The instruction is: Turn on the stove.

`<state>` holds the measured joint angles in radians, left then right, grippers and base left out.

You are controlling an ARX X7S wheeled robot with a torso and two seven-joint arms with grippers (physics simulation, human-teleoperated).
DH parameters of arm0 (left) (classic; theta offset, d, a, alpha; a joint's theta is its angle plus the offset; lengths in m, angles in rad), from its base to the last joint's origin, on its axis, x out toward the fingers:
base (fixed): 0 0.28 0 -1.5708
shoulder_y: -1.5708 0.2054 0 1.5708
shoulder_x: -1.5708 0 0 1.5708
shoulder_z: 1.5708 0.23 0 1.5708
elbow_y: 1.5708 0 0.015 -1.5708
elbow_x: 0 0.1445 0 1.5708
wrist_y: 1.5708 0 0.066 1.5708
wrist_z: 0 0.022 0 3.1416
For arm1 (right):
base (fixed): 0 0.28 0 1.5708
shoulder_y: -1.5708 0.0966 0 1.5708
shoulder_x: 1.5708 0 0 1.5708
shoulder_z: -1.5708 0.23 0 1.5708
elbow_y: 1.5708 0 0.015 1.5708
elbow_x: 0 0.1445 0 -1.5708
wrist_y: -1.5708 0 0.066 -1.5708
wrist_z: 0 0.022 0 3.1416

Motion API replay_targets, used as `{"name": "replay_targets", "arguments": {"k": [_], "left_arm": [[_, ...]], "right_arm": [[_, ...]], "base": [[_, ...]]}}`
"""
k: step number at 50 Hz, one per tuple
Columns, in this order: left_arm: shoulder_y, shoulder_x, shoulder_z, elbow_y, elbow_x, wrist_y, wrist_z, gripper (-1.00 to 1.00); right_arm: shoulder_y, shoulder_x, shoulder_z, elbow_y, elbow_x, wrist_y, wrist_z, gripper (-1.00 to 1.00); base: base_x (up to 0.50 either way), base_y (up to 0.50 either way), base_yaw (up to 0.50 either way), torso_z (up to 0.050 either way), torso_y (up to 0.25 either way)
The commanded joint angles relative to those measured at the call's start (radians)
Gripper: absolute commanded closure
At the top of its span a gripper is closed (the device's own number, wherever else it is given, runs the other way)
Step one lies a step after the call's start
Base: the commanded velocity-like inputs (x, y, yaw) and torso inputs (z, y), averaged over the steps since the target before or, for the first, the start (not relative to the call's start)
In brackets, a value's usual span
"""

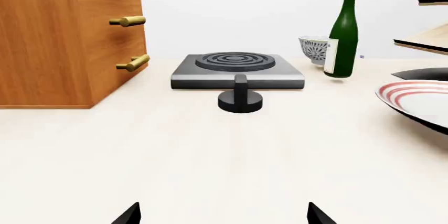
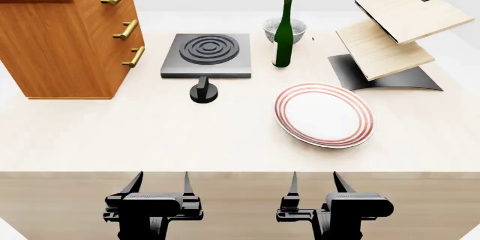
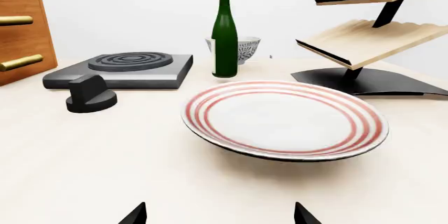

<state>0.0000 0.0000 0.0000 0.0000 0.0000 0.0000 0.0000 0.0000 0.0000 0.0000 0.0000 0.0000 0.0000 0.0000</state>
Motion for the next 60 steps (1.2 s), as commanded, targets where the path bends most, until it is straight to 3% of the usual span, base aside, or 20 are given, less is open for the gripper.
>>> {"name": "replay_targets", "arguments": {"k": [1,7,12,15,18,19,21,22,24,26,28,31,46,60], "left_arm": [[0.0,-0.019,0.023,0.0,-0.019,0.001,-0.023,-1.0],[-0.011,-0.036,0.037,-0.034,-0.063,-0.036,-0.034,-1.0],[-0.066,-0.048,0.037,-0.089,-0.081,-0.208,-0.065,-1.0],[-0.064,-0.068,0.06,-0.029,-0.071,-0.247,-0.06,-1.0],[-0.06,-0.091,0.04,0.197,-0.152,-0.466,-0.028,-1.0],[-0.064,-0.108,0.033,0.337,-0.19,-0.602,-0.026,-1.0],[-0.075,-0.121,0.021,0.48,-0.215,-0.717,-0.045,-1.0],[-0.105,-0.127,-0.002,0.599,-0.256,-0.867,-0.062,-1.0],[-0.119,-0.134,-0.015,0.712,-0.279,-0.93,-0.071,-1.0],[-0.181,-0.113,-0.103,0.832,-0.386,-1.165,-0.068,-1.0],[-0.232,-0.101,-0.154,0.897,-0.42,-1.285,-0.089,-1.0],[-0.262,-0.085,-0.201,0.949,-0.462,-1.378,-0.09,-1.0],[-0.227,-0.124,-0.187,0.963,-0.48,-1.32,-0.091,-1.0],[-0.208,-0.141,-0.18,0.963,-0.492,-1.287,-0.099,-1.0]], "right_arm": [[0.0,0.029,-0.036,-0.005,0.029,0.004,0.036,-1.0],[-0.014,0.042,-0.05,0.006,0.055,-0.042,0.05,-1.0],[0.008,0.046,-0.037,0.018,0.134,0.038,0.039,-1.0],[0.015,0.063,-0.041,-0.026,0.144,0.103,0.047,-1.0],[0.014,0.078,-0.029,-0.15,0.16,0.277,0.089,-1.0],[0.007,0.101,-0.024,-0.3,0.191,0.389,0.091,-1.0],[0.006,0.126,-0.023,-0.461,0.187,0.48,0.117,-1.0],[0.021,0.145,-0.012,-0.593,0.223,0.599,0.122,-1.0],[0.042,0.157,0.002,-0.704,0.267,0.702,0.126,-1.0],[0.078,0.162,0.036,-0.802,0.327,0.818,0.136,-1.0],[0.094,0.173,0.044,-0.873,0.345,0.859,0.143,-1.0],[0.101,0.173,0.064,-0.938,0.371,0.915,0.16,-1.0],[0.076,0.134,0.154,-0.934,0.454,0.868,0.153,-1.0],[0.066,0.143,0.168,-0.942,0.495,0.859,0.16,-1.0]], "base": [[0.0,0.0,0.0,0.0,0.0],[0.0,0.0,0.0,0.0,0.0],[0.0,0.0,0.0,0.0,0.0],[0.0,0.0,0.0,0.0,0.0],[0.0,0.0,0.0,0.0,0.0],[0.0,0.0,0.0,0.0,0.0],[0.0,0.0,0.0,0.0,0.0],[0.0,0.0,0.0,0.0,0.0],[0.0,0.0,0.0,0.0,0.0],[0.0,0.0,0.0,0.0,0.0],[0.0,0.0,0.0,0.0,0.0],[0.0,0.0,0.0,0.0,0.0],[0.0,0.0,0.0,0.0,0.0],[0.48,-0.02,0.0,0.0,0.0]]}}
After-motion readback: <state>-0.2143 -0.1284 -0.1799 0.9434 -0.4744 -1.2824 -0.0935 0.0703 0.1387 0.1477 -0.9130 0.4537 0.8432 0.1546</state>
